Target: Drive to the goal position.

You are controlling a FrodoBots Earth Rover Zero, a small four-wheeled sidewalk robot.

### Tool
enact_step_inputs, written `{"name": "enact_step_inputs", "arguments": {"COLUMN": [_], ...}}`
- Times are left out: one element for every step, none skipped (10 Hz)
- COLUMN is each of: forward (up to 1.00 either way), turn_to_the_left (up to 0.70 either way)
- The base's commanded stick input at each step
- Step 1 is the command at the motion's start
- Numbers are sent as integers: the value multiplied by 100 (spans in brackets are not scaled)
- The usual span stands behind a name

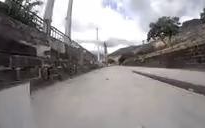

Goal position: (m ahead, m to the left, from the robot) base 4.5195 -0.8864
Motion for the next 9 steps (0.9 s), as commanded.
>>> {"name": "enact_step_inputs", "arguments": {"forward": [100, 100, 100, 100, 100, 100, 100, 100, 100], "turn_to_the_left": [0, 0, 0, 0, 0, 0, 0, 0, 0]}}
